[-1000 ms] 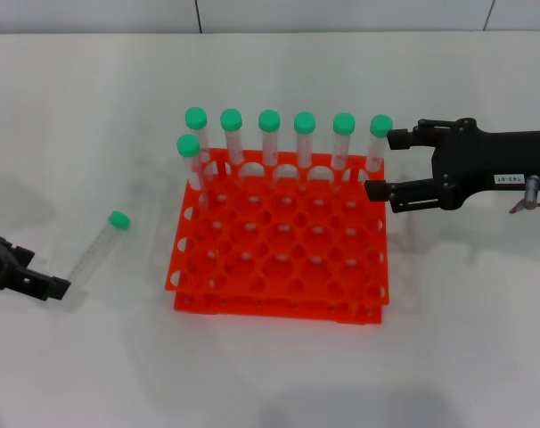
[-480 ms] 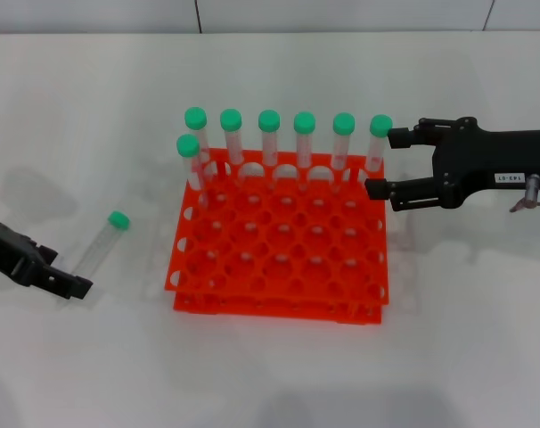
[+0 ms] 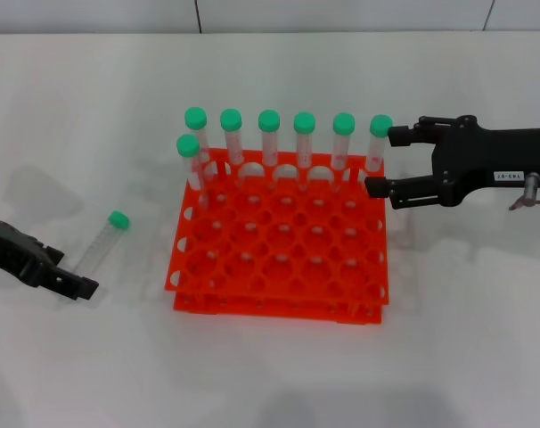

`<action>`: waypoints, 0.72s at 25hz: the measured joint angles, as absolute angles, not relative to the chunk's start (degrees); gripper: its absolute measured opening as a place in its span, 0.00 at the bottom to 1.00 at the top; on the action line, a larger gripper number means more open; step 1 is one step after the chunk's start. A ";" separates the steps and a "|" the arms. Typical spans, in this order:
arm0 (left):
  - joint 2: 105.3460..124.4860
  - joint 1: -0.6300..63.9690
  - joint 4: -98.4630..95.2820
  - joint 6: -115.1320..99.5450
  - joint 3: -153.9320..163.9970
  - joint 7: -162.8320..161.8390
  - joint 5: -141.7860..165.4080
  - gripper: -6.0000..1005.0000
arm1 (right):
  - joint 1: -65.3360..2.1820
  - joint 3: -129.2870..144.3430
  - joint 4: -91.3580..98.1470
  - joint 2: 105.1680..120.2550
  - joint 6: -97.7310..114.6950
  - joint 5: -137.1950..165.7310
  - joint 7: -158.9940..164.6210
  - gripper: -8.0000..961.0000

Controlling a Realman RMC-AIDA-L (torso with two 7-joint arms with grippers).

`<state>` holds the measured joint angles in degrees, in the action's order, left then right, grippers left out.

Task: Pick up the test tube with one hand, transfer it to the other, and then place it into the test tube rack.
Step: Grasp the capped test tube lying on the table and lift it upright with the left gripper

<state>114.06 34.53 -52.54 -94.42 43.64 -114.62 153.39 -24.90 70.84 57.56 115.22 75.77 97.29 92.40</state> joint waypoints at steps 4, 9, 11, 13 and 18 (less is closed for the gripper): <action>114.21 34.54 -52.51 -94.22 43.64 -114.61 153.39 0.84 | -24.96 70.84 57.57 115.22 75.73 97.29 92.38 0.91; 114.31 34.54 -52.47 -94.47 43.71 -114.61 153.39 0.84 | -24.85 70.84 57.70 115.22 75.53 97.30 92.37 0.91; 114.35 34.54 -52.47 -94.56 43.74 -114.61 153.40 0.84 | -24.76 70.84 57.73 115.22 75.52 97.30 92.37 0.91; 114.38 34.48 -52.47 -94.57 44.01 -114.62 153.41 0.71 | -24.68 70.84 57.76 115.22 75.51 97.30 92.37 0.91; 114.36 34.38 -52.47 -94.83 44.30 -114.65 153.45 0.62 | -24.67 70.84 57.78 115.22 75.51 97.29 92.37 0.91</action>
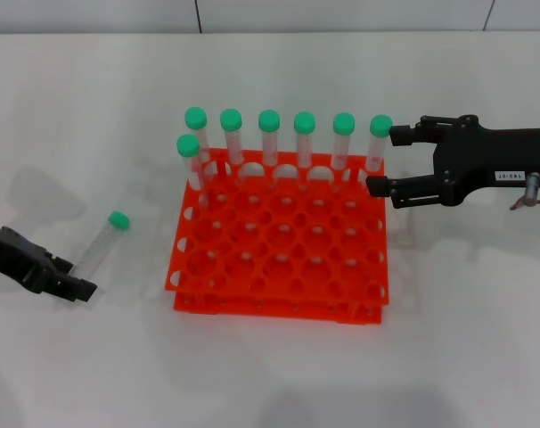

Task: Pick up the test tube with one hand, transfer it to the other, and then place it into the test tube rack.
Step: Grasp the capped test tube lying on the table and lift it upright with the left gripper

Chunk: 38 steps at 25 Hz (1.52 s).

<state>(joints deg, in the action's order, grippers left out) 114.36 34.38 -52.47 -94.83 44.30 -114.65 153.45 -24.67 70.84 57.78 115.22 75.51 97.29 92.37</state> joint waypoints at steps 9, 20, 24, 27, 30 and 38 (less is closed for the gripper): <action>114.13 34.52 -52.47 -95.33 44.30 -114.80 154.78 0.59 | -24.70 70.76 57.65 115.22 75.57 97.11 92.37 0.91; 113.99 34.54 -52.47 -95.27 44.29 -114.88 154.96 0.53 | -24.70 70.75 57.51 115.22 75.59 96.61 92.37 0.91; 114.03 34.54 -52.47 -94.86 44.29 -114.89 155.23 0.44 | -24.70 70.75 57.51 115.22 75.59 96.59 92.37 0.91; 114.13 34.54 -52.47 -94.61 44.29 -114.84 155.59 0.43 | -24.70 70.75 57.50 115.22 75.59 96.59 92.33 0.91; 114.24 34.62 -52.47 -94.32 44.29 -114.83 155.74 0.41 | -24.71 70.75 57.44 115.22 75.58 96.59 92.24 0.91; 114.35 35.09 -52.47 -93.92 44.29 -114.83 156.01 0.38 | -24.72 70.75 57.44 115.22 75.58 96.54 91.85 0.91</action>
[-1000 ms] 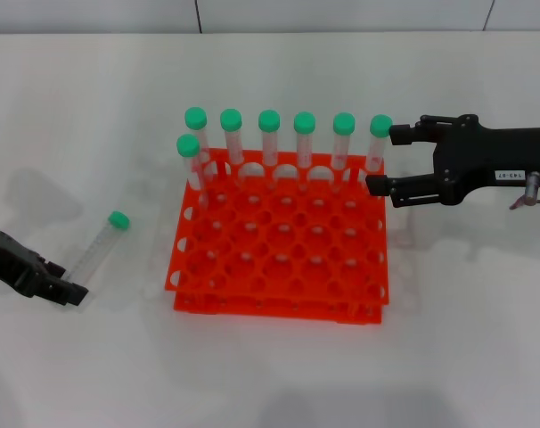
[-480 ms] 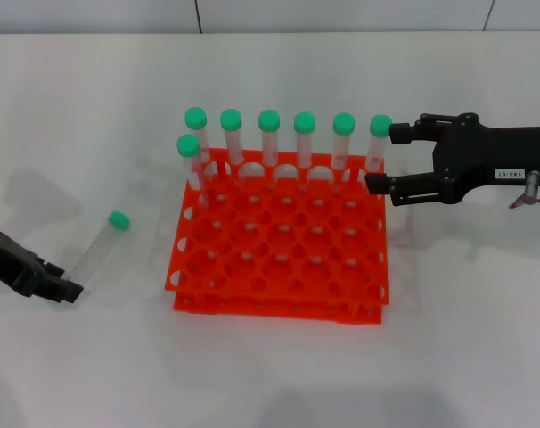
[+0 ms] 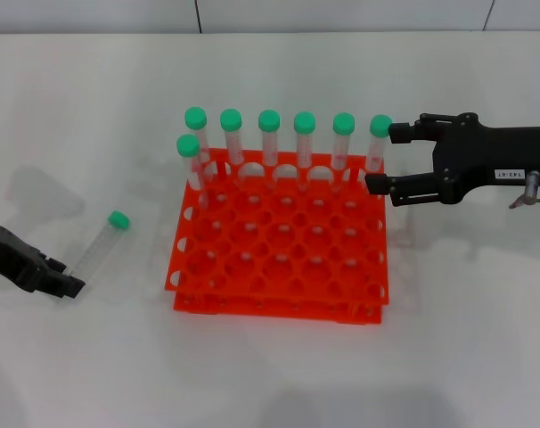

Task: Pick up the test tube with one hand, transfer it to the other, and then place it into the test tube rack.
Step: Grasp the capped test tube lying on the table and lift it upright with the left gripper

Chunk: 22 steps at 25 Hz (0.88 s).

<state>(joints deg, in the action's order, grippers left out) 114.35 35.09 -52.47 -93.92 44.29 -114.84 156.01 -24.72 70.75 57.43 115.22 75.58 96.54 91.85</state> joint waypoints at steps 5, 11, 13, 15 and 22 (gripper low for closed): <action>114.35 35.17 -52.47 -93.25 44.29 -115.06 156.45 0.36 | -24.70 70.75 57.49 115.22 75.58 96.51 91.84 0.91; 114.41 35.20 -52.44 -93.15 44.38 -115.09 156.45 0.34 | -24.75 70.75 57.57 115.22 75.48 96.50 91.84 0.91; 114.42 35.24 -52.43 -93.12 44.38 -115.10 156.45 0.33 | -24.76 70.75 57.67 115.22 75.48 96.50 91.84 0.91; 114.43 35.24 -52.41 -92.92 44.39 -115.11 156.45 0.33 | -24.77 70.75 57.70 115.22 75.48 96.50 91.84 0.91; 114.43 35.25 -52.38 -92.62 44.39 -115.14 156.45 0.32 | -24.85 70.75 57.70 115.22 75.50 96.50 91.84 0.91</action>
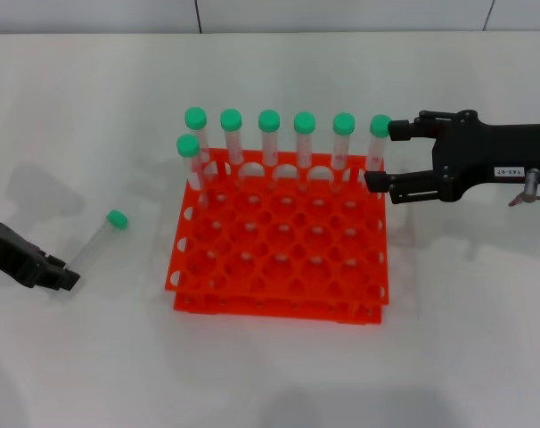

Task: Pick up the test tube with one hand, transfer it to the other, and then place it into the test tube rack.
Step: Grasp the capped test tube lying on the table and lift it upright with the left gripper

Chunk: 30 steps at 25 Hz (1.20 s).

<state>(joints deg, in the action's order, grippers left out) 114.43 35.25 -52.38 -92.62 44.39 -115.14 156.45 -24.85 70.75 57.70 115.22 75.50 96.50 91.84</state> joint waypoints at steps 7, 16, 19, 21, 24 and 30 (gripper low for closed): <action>114.43 35.25 -52.26 -92.44 44.39 -115.14 156.44 0.30 | -24.96 70.75 57.70 115.22 75.41 96.50 91.84 0.91; 114.52 35.76 -50.88 -91.88 44.38 -115.12 156.58 0.24 | -24.93 70.75 57.79 115.22 75.23 96.50 91.84 0.91; 114.52 35.89 -50.88 -91.89 44.39 -115.13 156.93 0.23 | -24.90 70.75 57.82 115.22 75.21 96.50 91.84 0.91; 114.52 35.91 -50.88 -91.90 44.38 -115.13 157.02 0.22 | -24.89 70.75 57.83 115.22 75.19 96.50 91.84 0.91; 114.52 35.94 -50.86 -91.87 44.38 -115.13 157.12 0.20 | -24.82 70.75 57.83 115.22 75.15 96.50 91.84 0.91; 114.52 36.01 -50.82 -91.86 44.35 -115.14 157.30 0.19 | -24.79 70.75 57.83 115.22 75.04 96.50 91.81 0.91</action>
